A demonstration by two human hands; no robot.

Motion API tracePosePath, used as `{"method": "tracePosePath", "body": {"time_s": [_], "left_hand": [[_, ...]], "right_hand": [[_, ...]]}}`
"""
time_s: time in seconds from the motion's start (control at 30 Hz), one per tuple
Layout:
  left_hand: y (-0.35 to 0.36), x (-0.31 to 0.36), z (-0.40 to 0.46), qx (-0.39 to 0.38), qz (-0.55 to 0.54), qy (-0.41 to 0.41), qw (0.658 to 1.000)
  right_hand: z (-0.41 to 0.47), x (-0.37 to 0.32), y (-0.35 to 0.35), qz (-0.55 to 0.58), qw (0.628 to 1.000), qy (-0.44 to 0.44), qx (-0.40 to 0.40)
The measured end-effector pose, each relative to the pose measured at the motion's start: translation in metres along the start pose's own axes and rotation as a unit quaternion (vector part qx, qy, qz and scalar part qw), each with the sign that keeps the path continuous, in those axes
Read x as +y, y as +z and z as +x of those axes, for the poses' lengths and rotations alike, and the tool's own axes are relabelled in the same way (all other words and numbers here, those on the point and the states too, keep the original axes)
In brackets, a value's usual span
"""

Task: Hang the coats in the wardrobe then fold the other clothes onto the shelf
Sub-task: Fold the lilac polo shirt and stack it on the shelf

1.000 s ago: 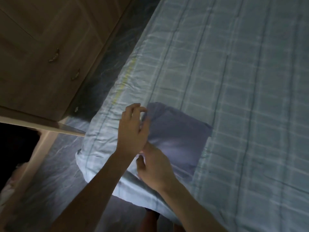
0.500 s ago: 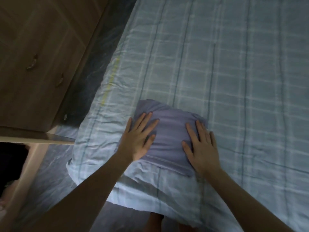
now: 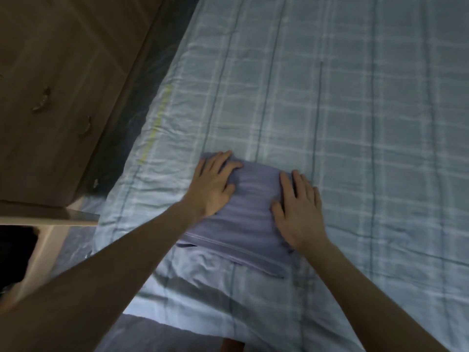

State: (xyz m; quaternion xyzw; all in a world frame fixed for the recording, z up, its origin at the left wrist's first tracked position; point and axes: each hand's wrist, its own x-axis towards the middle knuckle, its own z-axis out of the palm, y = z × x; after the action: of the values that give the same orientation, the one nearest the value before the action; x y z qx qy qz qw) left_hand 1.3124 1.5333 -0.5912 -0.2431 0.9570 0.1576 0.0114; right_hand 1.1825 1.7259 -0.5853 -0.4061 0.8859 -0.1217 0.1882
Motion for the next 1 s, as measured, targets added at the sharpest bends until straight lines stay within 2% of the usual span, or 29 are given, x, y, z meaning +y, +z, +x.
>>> {"method": "tracePosePath", "body": {"time_s": [0.13,0.2,0.27,0.33,0.4,0.47,0.63,0.77,0.9,1.0], "left_hand": [[-0.037,0.002,0.033,-0.129,0.017,0.021,0.991],[-0.052,0.007,0.052,-0.168,0.084,0.029,0.982],[-0.06,0.014,0.065,-0.227,0.148,0.015,0.963],[-0.062,0.02,0.069,-0.283,0.185,0.003,0.941],[-0.069,0.024,0.067,-0.304,0.21,0.016,0.929],[-0.087,0.027,0.06,-0.309,0.219,0.036,0.925],[-0.149,0.021,0.029,-0.291,0.212,0.101,0.928],[-0.202,0.023,-0.003,-0.32,0.093,0.039,0.942],[-0.278,0.027,-0.039,-0.206,0.035,0.007,0.978],[-0.342,0.036,-0.063,-0.156,0.049,-0.006,0.986]], "right_hand": [[0.023,-0.004,-0.044,-0.025,0.997,-0.007,-0.066],[0.042,-0.006,-0.061,0.001,0.99,0.018,-0.14],[0.062,-0.007,-0.069,-0.02,0.977,0.019,-0.211],[0.072,-0.007,-0.072,-0.058,0.966,-0.026,-0.251],[0.074,-0.005,-0.079,-0.075,0.964,-0.091,-0.241],[0.068,-0.006,-0.095,-0.065,0.96,-0.143,-0.233],[0.055,-0.026,-0.15,-0.038,0.945,-0.21,-0.248],[0.046,-0.059,-0.208,-0.041,0.935,-0.269,-0.225],[0.036,-0.092,-0.272,-0.048,0.937,-0.3,-0.173],[0.033,-0.124,-0.318,-0.03,0.933,-0.323,-0.154]]}}
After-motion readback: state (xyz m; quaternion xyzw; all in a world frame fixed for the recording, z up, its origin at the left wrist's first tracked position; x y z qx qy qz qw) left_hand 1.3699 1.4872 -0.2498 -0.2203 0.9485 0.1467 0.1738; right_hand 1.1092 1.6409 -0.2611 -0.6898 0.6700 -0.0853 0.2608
